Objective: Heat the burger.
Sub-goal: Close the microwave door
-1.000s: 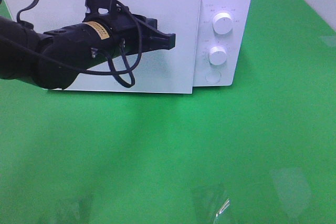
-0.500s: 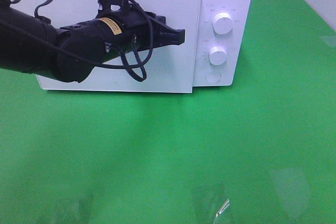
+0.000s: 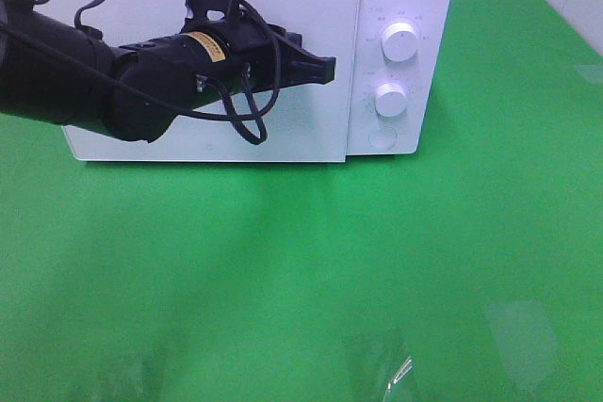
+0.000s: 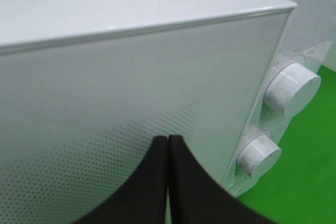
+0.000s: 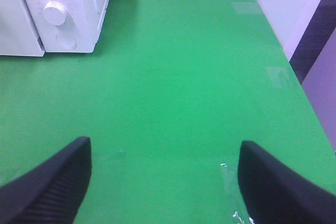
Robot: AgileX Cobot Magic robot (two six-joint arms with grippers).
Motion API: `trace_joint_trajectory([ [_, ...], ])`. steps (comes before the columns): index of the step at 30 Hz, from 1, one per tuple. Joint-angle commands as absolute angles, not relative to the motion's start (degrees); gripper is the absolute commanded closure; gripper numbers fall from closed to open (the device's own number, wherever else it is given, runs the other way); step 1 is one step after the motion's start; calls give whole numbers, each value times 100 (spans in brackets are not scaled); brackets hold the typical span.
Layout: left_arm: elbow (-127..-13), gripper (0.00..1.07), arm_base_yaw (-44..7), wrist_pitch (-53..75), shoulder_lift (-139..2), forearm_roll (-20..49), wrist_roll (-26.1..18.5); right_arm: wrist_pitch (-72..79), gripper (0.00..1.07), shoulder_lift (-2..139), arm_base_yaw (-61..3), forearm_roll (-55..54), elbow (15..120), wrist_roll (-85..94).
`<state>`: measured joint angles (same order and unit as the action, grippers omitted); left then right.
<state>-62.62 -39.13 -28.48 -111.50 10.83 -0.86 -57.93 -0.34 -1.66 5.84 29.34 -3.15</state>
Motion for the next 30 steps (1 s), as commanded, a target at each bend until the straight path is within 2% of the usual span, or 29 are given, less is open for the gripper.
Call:
trace_joint_trajectory([
  [1,-6400,107,-3770,-3105,-11178,1324,-103,-5724,31,-172,-149,567,2916,-298],
  [5,-6400,107,-3764,-3111,-11190,1415,-413,-5724,31,-172,-149,567,2916,-298],
  [6,-6400,107,-3713,-3157,-11190,1644,-596,-5724,31,-172,-149,567,2916,-298],
  [10,-6400,107,-3610,-3191,-11190,1931,-636,-5724,31,-172,-149,567,2916,-298],
  [18,-6423,107,-3598,-3501,-11190,1931,-722,-5724,31,-172,-149,567,2916,-298],
  [30,-6727,107,-3541,-3128,-11207,1879,-825,-5724,31,-172,-149,567,2916,-298],
])
